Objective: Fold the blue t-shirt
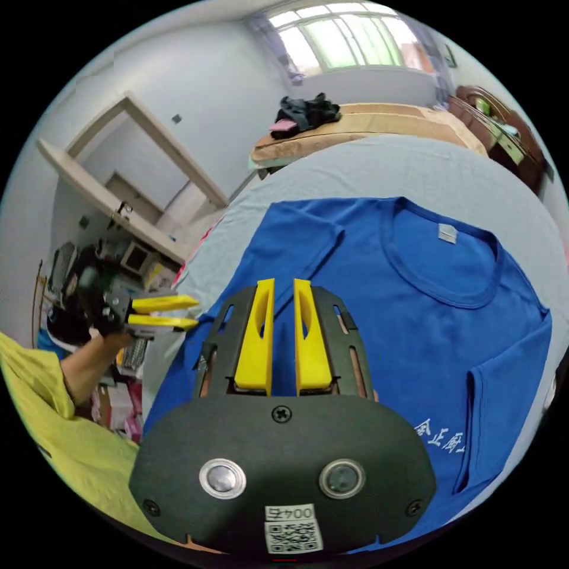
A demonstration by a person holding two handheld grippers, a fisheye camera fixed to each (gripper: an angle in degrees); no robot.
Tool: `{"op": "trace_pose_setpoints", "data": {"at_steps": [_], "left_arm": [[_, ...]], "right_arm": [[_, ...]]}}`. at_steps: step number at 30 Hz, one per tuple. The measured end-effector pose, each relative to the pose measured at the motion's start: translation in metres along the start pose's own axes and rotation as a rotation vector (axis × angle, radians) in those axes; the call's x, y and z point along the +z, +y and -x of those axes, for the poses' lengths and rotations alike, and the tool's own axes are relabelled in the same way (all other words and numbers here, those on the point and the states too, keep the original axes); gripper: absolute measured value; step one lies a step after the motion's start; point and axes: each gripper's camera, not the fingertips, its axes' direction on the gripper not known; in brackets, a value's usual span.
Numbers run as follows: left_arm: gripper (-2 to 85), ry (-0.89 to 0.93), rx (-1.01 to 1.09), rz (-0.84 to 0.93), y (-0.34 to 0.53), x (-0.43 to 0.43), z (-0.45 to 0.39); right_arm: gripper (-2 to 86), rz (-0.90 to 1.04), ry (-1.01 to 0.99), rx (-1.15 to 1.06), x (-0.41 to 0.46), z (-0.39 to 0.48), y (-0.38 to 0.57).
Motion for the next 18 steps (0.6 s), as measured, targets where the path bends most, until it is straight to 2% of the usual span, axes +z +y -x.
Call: {"op": "trace_pose_setpoints", "data": {"at_steps": [4,10,14,18], "left_arm": [[7.8,-0.010,-0.007,-0.041,-0.009,-0.010,-0.006],[6.9,-0.103,0.121,0.004,-0.029,-0.002,-0.040],[3.8,-0.215,0.190,0.109,-0.037,0.019,-0.058],[4.3,-0.116,0.098,0.073,-0.037,0.005,-0.048]], "right_arm": [[6.6,0.079,0.017,-0.095,0.020,0.036,0.016],[6.5,0.104,0.035,-0.104,0.023,0.042,0.020],[6.8,0.111,0.036,-0.086,-0.002,0.040,0.019],[7.7,0.160,0.072,-0.020,-0.057,0.034,0.043]]}}
